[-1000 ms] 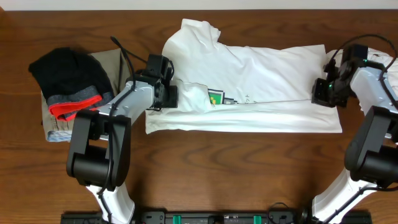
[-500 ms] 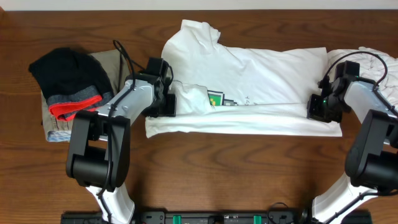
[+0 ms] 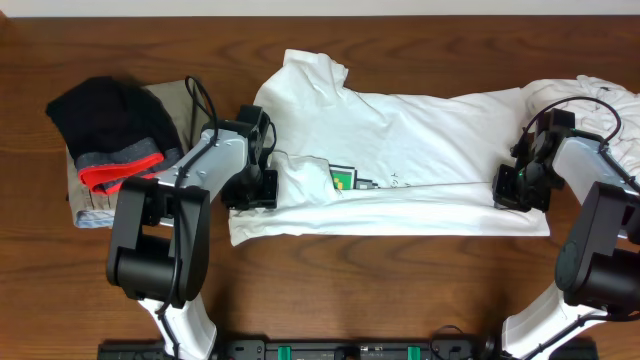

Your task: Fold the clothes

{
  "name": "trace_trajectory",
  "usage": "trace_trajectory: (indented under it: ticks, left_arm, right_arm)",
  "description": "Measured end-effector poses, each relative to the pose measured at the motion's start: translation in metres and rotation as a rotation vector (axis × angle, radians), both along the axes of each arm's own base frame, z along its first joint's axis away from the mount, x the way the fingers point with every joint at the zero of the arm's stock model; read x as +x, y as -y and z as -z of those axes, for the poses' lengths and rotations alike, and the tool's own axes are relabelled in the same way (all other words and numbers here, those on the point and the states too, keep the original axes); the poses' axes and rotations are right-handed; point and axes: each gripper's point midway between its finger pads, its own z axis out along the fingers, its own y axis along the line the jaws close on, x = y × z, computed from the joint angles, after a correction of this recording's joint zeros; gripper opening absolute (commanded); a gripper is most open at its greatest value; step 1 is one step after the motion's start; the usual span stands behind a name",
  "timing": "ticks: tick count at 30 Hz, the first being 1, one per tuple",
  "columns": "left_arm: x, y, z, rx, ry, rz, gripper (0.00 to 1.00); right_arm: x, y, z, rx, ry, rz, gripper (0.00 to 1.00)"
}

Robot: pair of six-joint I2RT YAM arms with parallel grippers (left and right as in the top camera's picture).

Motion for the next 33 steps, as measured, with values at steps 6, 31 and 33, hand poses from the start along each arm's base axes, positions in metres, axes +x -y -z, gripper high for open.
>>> trace_trajectory:
  ticks: [6, 31, 33]
  left_arm:
    - [0.013, -0.003, -0.013, 0.025, 0.053, 0.003, 0.52]
    - [0.136, 0.006, -0.142, -0.015, 0.711, -0.034, 0.69]
    - [0.136, 0.006, -0.142, -0.015, 0.708, -0.033, 0.69]
  right_arm:
    - [0.002, 0.002, -0.008, -0.009, -0.003, 0.007, 0.15]
    - [0.199, 0.083, -0.060, -0.250, 0.628, -0.022, 0.01]
    - [0.202, 0.085, -0.050, -0.250, 0.626, -0.021, 0.01]
